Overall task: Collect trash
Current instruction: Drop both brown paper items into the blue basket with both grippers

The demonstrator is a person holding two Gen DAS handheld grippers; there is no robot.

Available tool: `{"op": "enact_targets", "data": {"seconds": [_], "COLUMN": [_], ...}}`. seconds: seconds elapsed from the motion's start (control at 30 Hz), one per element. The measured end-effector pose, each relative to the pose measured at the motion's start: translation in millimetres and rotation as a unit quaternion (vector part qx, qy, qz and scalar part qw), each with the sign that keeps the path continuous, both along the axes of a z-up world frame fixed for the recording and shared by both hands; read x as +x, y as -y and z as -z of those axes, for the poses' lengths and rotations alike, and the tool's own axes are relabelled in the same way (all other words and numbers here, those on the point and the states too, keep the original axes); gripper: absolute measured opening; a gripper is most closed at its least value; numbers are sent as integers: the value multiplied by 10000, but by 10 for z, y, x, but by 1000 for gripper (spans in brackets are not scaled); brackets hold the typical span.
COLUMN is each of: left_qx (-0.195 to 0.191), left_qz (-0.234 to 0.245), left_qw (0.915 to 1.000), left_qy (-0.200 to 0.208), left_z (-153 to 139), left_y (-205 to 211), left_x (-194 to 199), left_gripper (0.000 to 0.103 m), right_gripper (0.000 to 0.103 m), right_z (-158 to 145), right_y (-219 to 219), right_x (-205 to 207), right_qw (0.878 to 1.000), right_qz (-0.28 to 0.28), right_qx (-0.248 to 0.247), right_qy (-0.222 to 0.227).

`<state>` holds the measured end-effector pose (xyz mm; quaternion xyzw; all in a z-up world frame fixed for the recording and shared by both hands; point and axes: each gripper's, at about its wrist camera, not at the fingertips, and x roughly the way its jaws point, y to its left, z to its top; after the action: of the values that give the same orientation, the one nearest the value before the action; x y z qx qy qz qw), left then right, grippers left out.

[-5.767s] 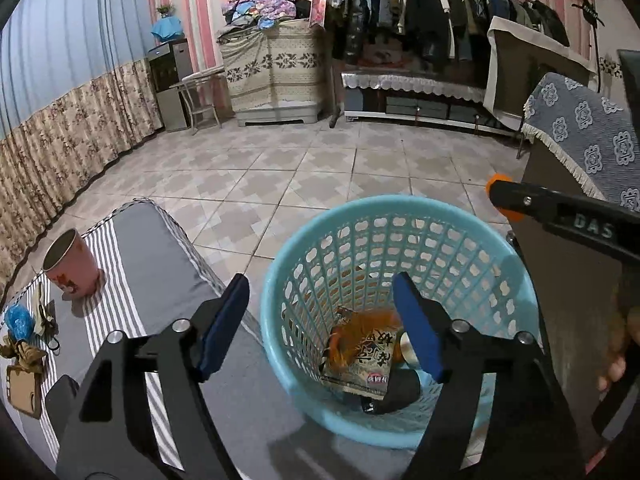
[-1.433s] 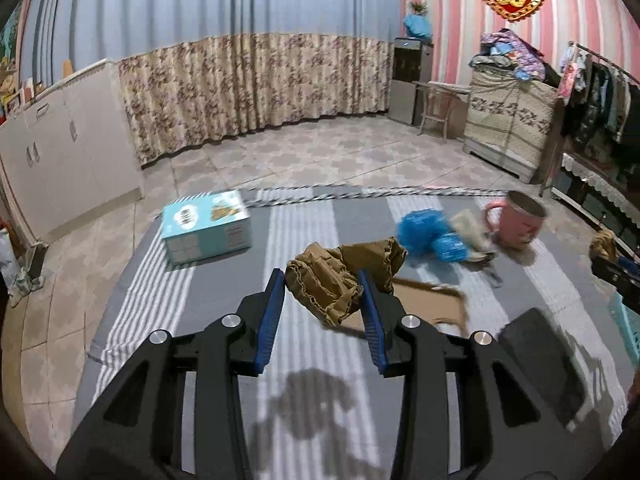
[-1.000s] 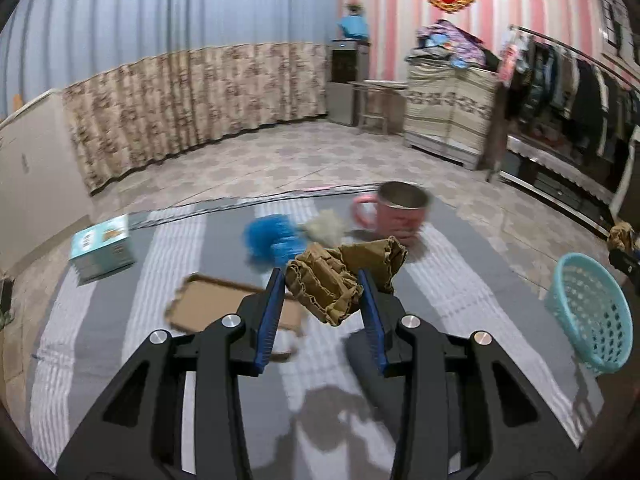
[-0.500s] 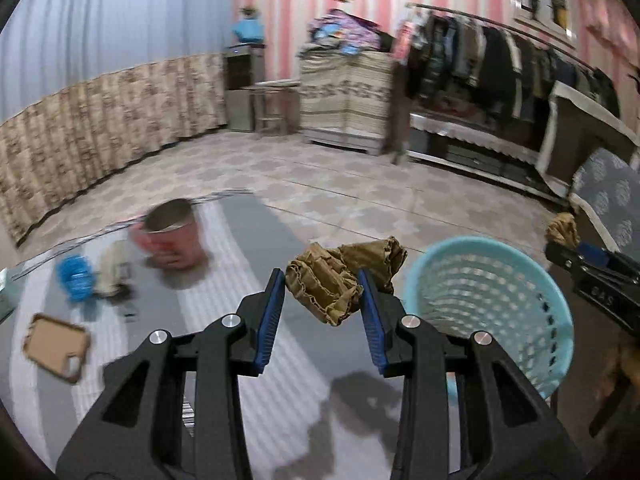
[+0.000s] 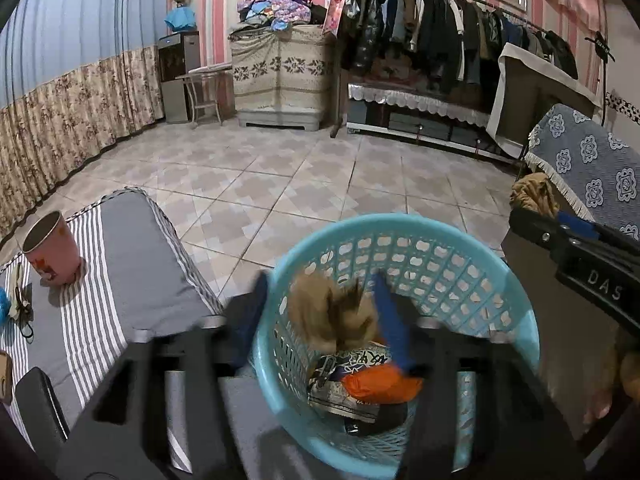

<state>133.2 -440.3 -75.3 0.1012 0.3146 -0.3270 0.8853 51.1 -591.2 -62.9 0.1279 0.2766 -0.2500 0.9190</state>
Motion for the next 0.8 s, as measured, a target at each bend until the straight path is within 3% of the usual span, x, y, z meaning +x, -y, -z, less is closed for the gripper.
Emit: {"op": "enact_targets", "data": {"seconds": [0.03,0.13,0.37,0.6,0.67,0.8], "left_qx": [-9,44,-15,-43,-68,-113], "left_qz": [-38,-216,-822,-1353,-1472,-1674], "left_qw": [10000,9995,9952,9888,9874,9841], "left_qy": [22,242,536,627,581,578], "left_z": [-26,-144,-491,-622,-609,-582], "left_y": [-28,-149,-711,-1338,-1496,-1744], "left_x": [10,8,124,196,230,271], "left_gripper": [75,77,94,97,97,97], "right_gripper": [47,47,48,54,77,86], "right_z": [6,22,85,186,204,199], "right_y": [-2,-67,-300,-476,-546,-629], "right_x": [7,31,173,334,360,365], "right_qw": [10000,10000,9992,9970,9964,9972], "right_qz": [-11,-63,-359,-601,-671,-603], "right_qx": [19,66,163,327,346,141], "right_qy": [0,-6,-118,-367,-387,-421]}}
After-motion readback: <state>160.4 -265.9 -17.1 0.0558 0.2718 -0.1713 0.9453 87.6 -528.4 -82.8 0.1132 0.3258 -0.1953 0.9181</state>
